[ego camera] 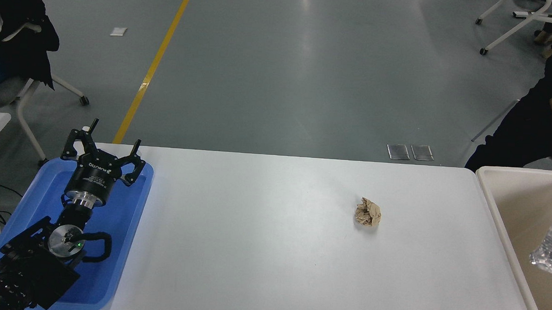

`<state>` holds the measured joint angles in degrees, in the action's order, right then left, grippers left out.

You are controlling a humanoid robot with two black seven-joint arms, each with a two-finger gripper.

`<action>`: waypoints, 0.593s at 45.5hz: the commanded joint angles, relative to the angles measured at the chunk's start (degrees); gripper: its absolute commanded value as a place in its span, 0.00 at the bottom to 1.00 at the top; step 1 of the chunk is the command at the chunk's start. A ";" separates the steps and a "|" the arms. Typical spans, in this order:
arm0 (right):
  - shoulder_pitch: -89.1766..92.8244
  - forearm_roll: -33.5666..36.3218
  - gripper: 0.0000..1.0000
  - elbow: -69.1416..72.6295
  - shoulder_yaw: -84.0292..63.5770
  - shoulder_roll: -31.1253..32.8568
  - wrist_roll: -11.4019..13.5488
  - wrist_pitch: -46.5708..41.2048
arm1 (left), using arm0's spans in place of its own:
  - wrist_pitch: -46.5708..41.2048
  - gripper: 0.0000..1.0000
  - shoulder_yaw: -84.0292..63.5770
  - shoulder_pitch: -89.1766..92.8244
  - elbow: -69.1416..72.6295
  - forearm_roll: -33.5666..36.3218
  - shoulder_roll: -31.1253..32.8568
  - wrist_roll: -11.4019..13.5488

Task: Pick up foil plate and place in dustbin

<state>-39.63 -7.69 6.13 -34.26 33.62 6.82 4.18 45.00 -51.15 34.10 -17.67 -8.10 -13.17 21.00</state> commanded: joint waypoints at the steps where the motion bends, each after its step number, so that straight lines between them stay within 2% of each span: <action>1: -1.06 0.05 1.00 0.82 -0.10 -0.13 -0.05 -0.31 | 0.00 1.00 0.00 0.00 0.00 0.01 0.07 0.00; 12: -15.37 -0.83 1.00 5.82 -5.53 0.57 -0.05 -0.93 | 0.00 1.00 0.00 0.00 0.00 0.01 -0.01 0.00; 21: -35.50 -0.83 1.00 20.57 -22.59 -1.36 -0.05 -1.02 | 0.00 1.00 0.00 0.00 0.00 0.01 0.07 0.00; 27: -45.08 -0.83 1.00 29.90 -27.17 -4.79 -0.05 -1.19 | 0.00 1.00 0.00 0.00 0.00 0.01 -0.01 0.00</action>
<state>-66.63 -8.38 21.66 -50.40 32.38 6.76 3.27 45.00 -51.15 34.10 -17.68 -8.08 -13.14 21.01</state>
